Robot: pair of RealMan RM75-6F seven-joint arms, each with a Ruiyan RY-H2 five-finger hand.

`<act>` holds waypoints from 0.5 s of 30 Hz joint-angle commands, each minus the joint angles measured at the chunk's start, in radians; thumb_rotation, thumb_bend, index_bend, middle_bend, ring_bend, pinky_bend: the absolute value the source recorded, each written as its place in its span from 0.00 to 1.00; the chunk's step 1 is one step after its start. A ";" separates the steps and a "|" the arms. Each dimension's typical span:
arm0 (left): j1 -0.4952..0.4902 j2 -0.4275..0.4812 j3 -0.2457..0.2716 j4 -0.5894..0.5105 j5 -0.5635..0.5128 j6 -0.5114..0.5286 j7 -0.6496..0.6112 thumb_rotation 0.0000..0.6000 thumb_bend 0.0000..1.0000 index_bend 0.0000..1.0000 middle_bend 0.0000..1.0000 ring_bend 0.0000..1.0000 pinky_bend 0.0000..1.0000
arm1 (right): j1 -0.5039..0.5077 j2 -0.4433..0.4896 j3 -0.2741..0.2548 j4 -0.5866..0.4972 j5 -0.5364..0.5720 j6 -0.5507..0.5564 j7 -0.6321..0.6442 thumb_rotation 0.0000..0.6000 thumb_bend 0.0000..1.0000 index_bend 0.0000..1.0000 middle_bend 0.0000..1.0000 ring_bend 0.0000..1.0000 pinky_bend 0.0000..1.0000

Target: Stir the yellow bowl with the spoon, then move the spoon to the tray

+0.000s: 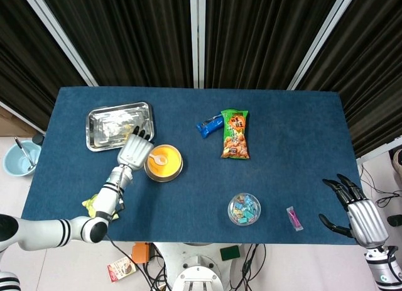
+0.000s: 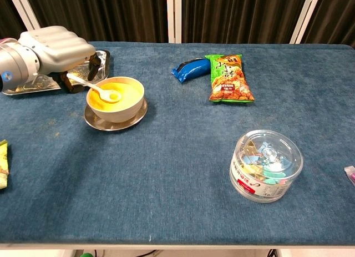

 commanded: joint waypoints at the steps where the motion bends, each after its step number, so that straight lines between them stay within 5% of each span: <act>1: 0.002 -0.002 -0.001 0.004 0.001 -0.001 -0.002 1.00 0.33 0.47 0.33 0.21 0.16 | 0.000 0.000 0.000 -0.001 0.000 -0.001 0.000 1.00 0.24 0.17 0.21 0.08 0.19; 15: 0.008 -0.012 -0.008 0.021 0.006 -0.010 -0.008 1.00 0.36 0.50 0.33 0.21 0.16 | 0.000 0.003 0.000 -0.006 0.002 -0.001 -0.007 1.00 0.24 0.17 0.21 0.08 0.19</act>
